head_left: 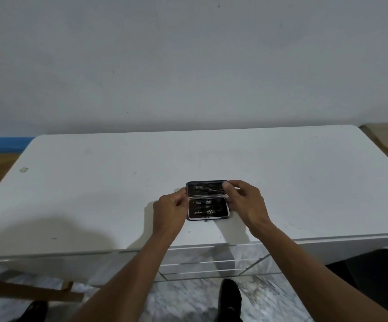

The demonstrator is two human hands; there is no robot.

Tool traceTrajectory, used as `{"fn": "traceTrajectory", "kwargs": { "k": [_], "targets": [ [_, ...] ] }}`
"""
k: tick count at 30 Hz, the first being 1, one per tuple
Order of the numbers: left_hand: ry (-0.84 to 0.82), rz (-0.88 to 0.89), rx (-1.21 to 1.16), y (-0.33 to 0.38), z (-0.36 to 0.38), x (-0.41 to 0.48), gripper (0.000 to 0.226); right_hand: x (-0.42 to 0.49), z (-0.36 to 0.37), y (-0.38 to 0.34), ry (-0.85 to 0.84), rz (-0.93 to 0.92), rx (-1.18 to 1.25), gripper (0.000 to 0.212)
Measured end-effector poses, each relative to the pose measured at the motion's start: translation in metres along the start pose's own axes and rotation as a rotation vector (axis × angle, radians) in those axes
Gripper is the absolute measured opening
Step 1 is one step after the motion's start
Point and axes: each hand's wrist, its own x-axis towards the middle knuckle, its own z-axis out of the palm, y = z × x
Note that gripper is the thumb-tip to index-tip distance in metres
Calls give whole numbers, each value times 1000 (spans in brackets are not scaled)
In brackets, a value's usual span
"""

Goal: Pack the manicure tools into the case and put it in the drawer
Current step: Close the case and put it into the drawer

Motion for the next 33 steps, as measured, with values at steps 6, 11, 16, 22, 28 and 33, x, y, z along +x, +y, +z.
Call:
{"fn": "traceTrajectory", "kwargs": {
  "k": [6,11,16,22,28,33],
  "targets": [
    [-112,-107,-130,-7,-5,-8,38,-16,1,2,51,-41,-47,28],
    [-144,-25,-7,-12,-13,-14,33,-29,1,7,59,-83,-138,23],
    [-150,127,118,-20,-13,-22,36,-39,2,18,51,-145,-285,29],
    [-155,223,210,-20,-9,-25,38,-40,8,15,52,-245,-488,23],
    [-98,236,260,-21,-4,-22,29,-33,8,12,59,-184,-482,24],
    [-88,307,357,-21,1,-20,21,-32,14,7,54,-163,-546,15]
  ]
}}
